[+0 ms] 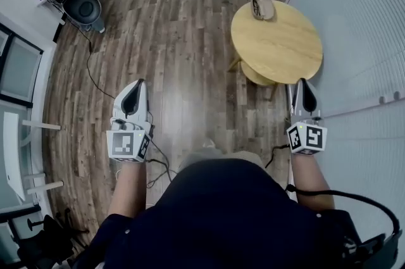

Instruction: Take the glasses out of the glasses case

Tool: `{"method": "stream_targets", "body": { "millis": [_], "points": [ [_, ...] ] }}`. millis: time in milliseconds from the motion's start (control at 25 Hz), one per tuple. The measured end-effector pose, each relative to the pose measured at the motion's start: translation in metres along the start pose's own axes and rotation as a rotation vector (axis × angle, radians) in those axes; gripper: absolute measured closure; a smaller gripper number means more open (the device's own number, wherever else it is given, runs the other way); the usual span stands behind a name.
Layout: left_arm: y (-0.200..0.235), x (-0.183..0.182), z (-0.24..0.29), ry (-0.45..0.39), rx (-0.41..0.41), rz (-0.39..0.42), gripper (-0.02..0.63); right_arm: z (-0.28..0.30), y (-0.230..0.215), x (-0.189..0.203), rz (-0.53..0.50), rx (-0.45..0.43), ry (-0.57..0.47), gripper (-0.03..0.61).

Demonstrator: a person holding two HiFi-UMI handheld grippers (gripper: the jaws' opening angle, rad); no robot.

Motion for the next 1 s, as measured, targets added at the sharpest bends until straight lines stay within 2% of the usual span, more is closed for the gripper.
{"method": "stream_targets", "body": {
  "millis": [160,320,600,800,1000],
  "points": [
    [0.039,0.005,0.041,-0.026,-0.009,-0.015,0.609,0.051,0.011,-0.009,0.025,0.027,-0.022,0.571],
    [0.052,0.015,0.083,-0.032,0.049,-0.037,0.609,0.099,0.02,-0.015,0.017,-0.005,-0.011,0.571],
    [0.084,0.024,0.168,-0.036,0.073,-0.042,0.609,0.2,0.021,0.02,0.067,-0.08,0.074,0.571],
    [0.116,0.023,0.239,-0.014,0.072,-0.014,0.609,0.285,0.01,0.037,0.087,-0.103,0.093,0.571],
    [0.146,0.005,0.313,-0.01,0.111,0.087,0.609,0.366,0.005,0.047,0.118,-0.129,0.104,0.571]
  ]
}}
Point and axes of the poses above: the fingertips, and each gripper's own axes: z forward along the fingers, y to its left, x out of its underside, the point moved 5 cm from there along -z, backward along the fingers, and after that the axes turned 4 degrees about x, right-handed, at the moved point
